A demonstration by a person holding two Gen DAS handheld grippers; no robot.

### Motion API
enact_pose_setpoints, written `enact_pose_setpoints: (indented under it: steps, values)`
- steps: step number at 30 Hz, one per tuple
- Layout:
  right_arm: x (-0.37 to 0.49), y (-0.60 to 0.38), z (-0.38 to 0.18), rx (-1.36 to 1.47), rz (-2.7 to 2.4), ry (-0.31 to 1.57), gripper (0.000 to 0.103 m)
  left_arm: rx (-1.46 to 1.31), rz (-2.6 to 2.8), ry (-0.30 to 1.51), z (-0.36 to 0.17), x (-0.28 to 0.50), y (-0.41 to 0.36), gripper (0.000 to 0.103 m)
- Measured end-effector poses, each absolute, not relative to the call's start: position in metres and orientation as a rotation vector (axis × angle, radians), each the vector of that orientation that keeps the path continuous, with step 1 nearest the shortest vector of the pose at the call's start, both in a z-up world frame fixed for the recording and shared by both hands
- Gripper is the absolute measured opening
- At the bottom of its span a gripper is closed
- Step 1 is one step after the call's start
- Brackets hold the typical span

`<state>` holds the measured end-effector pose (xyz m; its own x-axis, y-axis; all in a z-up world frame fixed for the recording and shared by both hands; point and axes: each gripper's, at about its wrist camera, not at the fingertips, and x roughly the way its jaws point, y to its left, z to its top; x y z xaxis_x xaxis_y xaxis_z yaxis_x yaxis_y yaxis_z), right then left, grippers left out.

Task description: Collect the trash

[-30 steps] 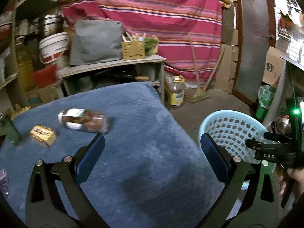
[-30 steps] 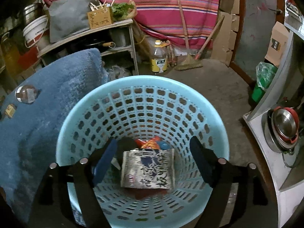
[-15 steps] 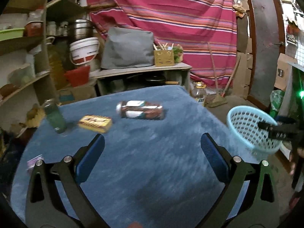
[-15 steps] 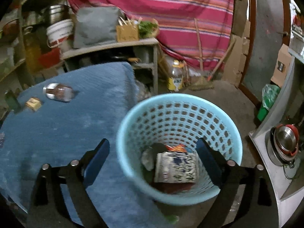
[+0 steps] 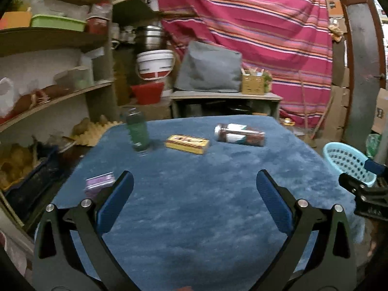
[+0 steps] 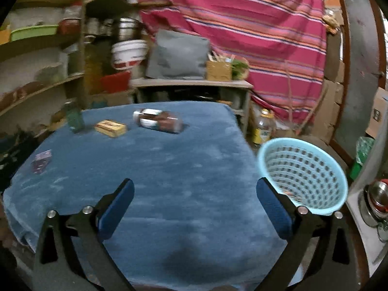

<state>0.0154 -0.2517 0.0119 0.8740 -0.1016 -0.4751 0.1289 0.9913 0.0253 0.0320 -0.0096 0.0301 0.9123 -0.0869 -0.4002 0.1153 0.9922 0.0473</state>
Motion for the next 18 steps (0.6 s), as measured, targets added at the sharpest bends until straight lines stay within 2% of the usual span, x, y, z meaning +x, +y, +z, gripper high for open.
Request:
enact_pose_setpoints:
  steps: [18]
  values:
    - [0.0, -0.178, 0.016, -0.022, -0.088, 0.346, 0.098, 0.044, -0.038, 0.385, 0.014, 0.021, 0.027, 0.098]
